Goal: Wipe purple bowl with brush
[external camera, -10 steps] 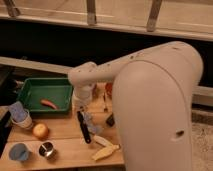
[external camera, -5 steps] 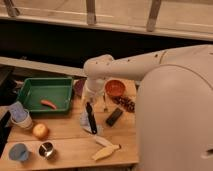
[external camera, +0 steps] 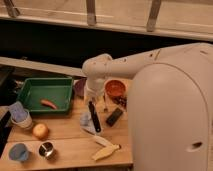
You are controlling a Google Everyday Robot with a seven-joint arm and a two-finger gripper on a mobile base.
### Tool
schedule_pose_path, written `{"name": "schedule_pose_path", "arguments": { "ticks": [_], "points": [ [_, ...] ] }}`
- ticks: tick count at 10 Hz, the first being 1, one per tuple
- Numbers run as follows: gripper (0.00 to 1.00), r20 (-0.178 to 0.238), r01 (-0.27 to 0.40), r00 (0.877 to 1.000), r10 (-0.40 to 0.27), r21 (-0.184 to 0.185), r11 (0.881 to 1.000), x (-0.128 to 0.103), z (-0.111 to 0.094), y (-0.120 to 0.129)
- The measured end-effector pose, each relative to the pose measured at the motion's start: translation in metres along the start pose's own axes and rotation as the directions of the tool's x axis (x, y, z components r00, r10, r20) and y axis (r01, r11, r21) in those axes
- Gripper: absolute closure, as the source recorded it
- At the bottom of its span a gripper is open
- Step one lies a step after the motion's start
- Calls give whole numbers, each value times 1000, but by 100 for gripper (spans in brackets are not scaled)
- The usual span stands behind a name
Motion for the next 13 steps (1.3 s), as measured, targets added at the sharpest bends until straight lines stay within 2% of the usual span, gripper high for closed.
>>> {"name": "schedule_pose_path", "arguments": {
  "ticks": [2,4,6,7,8,9,10,11,12,13],
  "points": [
    [100,19,25,1000,-25,6,1000,-32,-2,-12],
    [100,26,68,997,-67,-18,998,-51,3,2],
    [100,41,127,991,-124,-72,989,-62,10,24],
    [100,56,185,982,-179,-118,976,-64,11,32],
    [100,82,294,956,-283,-173,940,-66,8,33],
    [100,106,389,921,-375,-195,900,-67,3,31],
    [100,124,466,885,-449,-201,862,-67,-4,33],
    [100,147,540,841,-520,-203,817,-67,-12,31],
    [100,166,580,814,-556,-201,789,-69,-19,26],
    [100,173,603,798,-578,-200,772,-69,-22,25]
  ]
}}
